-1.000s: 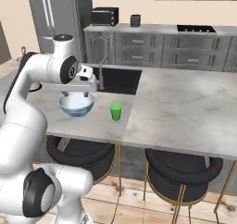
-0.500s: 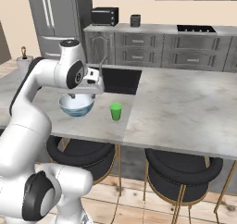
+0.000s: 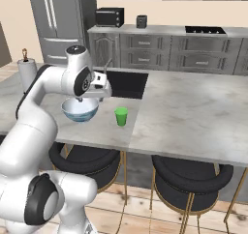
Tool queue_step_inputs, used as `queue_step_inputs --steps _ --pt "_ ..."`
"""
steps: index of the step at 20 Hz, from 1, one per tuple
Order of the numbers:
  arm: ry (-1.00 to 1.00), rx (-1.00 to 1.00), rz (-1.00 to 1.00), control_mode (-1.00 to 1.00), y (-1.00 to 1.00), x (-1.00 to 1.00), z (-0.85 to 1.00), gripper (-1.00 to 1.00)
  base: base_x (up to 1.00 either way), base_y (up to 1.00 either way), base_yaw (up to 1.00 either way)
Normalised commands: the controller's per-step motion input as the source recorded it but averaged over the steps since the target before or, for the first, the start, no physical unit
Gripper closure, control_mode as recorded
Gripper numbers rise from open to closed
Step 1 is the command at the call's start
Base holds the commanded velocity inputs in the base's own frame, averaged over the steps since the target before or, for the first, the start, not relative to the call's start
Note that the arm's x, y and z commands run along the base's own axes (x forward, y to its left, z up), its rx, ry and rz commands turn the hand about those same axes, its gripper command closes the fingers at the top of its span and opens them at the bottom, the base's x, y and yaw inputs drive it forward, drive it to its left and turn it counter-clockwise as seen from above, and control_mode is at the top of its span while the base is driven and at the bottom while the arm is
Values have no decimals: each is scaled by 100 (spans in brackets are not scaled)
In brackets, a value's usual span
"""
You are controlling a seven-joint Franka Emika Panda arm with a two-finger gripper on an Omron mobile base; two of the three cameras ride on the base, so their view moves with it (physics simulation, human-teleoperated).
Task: Place the cup inside the bowl on the dining table and move the bowl to any counter.
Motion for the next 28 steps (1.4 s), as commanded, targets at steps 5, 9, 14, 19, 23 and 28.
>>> queue_step_inputs --steps 5,9,14,19,23,28 --pt "-3 0 -6 -100 0 40 -4 -100 0 0 0" --pt "-3 0 -6 -100 -1 11 0 -100 0 0 0" --pt "0 0 -10 -100 -1 1 0 -100 0 0 0" --pt "0 0 -11 -100 -4 0 0 -100 0 0 0" --pt "0 0 -11 -100 -15 3 -5 -100 0 0 0" --pt "0 0 -3 -100 -22 17 -1 -100 0 0 0"
